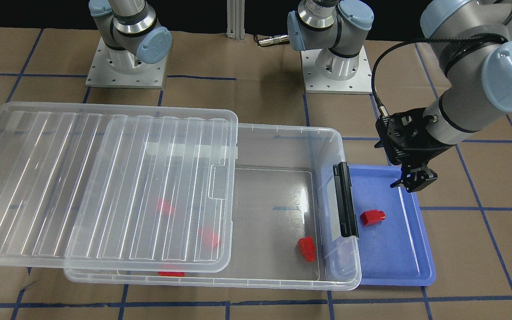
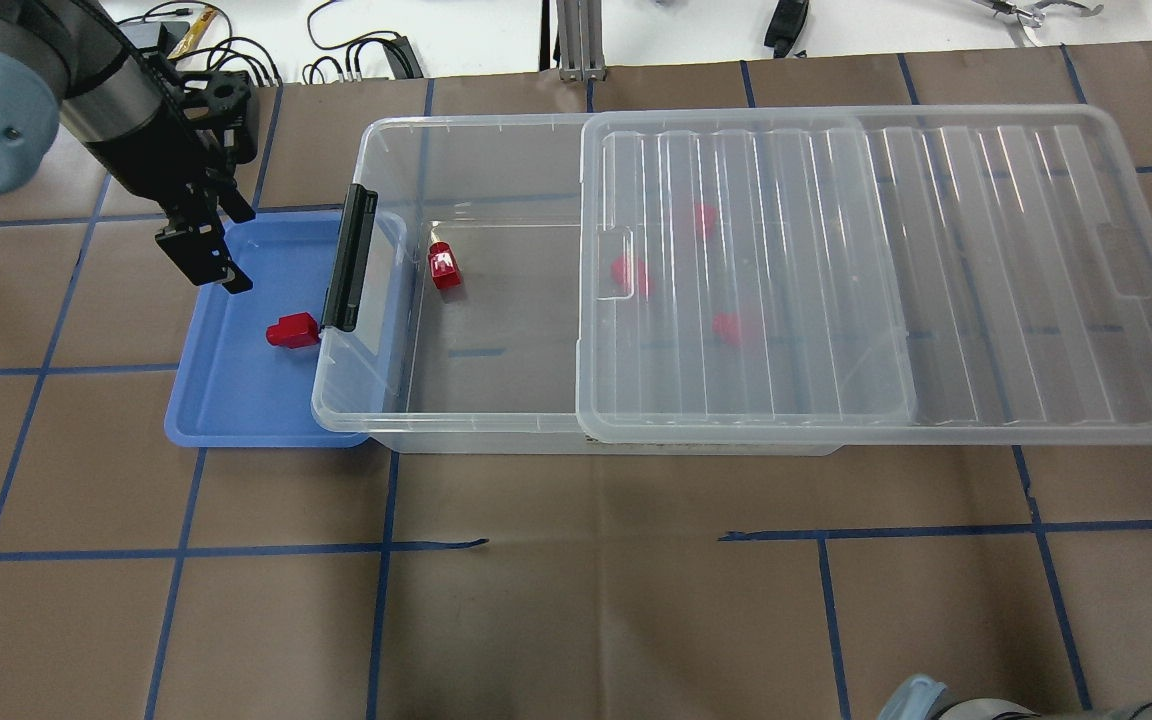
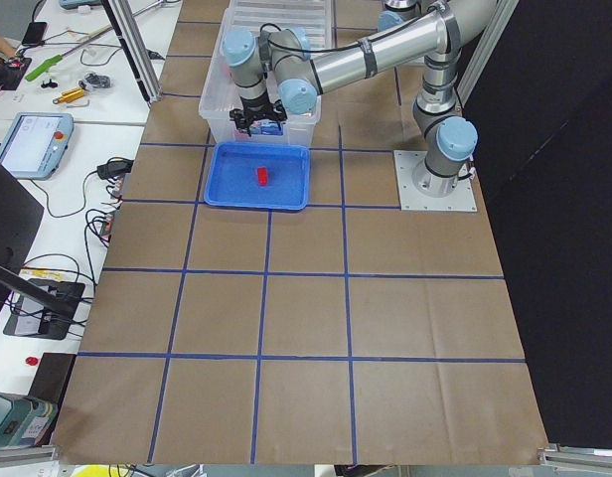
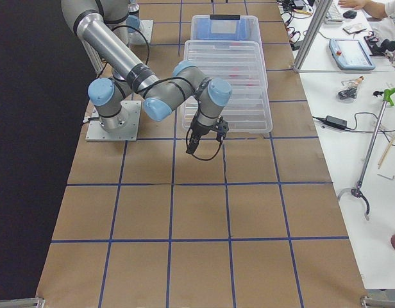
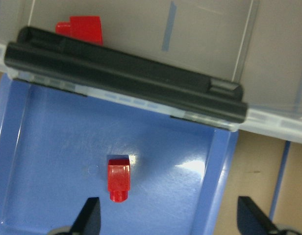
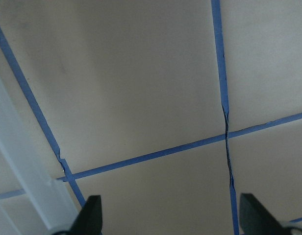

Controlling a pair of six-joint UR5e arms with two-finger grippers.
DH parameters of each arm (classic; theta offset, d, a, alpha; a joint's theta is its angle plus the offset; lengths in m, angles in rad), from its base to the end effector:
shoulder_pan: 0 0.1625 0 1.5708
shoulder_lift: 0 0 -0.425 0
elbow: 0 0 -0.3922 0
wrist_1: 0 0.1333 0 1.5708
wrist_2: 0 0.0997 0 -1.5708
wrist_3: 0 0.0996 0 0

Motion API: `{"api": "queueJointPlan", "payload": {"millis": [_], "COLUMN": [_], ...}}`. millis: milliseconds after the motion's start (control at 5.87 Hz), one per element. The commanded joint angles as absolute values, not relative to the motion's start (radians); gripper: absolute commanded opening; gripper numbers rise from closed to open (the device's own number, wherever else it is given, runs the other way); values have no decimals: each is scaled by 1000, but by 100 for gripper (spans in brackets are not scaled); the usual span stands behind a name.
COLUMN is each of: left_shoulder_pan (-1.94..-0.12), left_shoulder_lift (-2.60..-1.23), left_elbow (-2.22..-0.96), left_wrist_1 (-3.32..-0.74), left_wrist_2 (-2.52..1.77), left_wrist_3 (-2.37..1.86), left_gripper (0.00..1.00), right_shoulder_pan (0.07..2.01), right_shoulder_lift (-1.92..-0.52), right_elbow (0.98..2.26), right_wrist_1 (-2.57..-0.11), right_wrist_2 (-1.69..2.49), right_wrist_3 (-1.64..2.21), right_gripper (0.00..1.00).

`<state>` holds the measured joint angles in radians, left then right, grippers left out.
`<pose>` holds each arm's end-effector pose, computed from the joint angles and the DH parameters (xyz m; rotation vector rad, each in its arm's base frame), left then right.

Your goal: Place red block in blue tray from box

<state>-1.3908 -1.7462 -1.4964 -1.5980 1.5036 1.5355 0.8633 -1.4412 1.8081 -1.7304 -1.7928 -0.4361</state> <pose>-0.0392 -0.5667 0.4301 -1.8763 -2.3413 -0.0497 -0.2394 -0.4513 0.3276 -0.3756 -3.0113 -0.4485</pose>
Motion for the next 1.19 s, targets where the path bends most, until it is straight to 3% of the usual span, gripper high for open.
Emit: {"api": "queueJointPlan", "payload": {"millis": [0,1023], "left_shoulder_pan": [-1411,-1521], "left_shoulder_lift": [-1714,-1597], "left_elbow": [-1355,-1457], "left_wrist_1": [-1785,-1783], "left_wrist_2": [1512,1583], "left_wrist_3": [1356,309], "left_gripper": [98,98], "right_shoulder_pan": [871,1030], "right_shoulder_lift": [-1445,-1459], "right_elbow": [1818,1812], "right_wrist_1": [-1723,-1732], "right_wrist_2": [-1755,-1759], "right_wrist_3": [-382,-407], "right_gripper": [100,100]}}
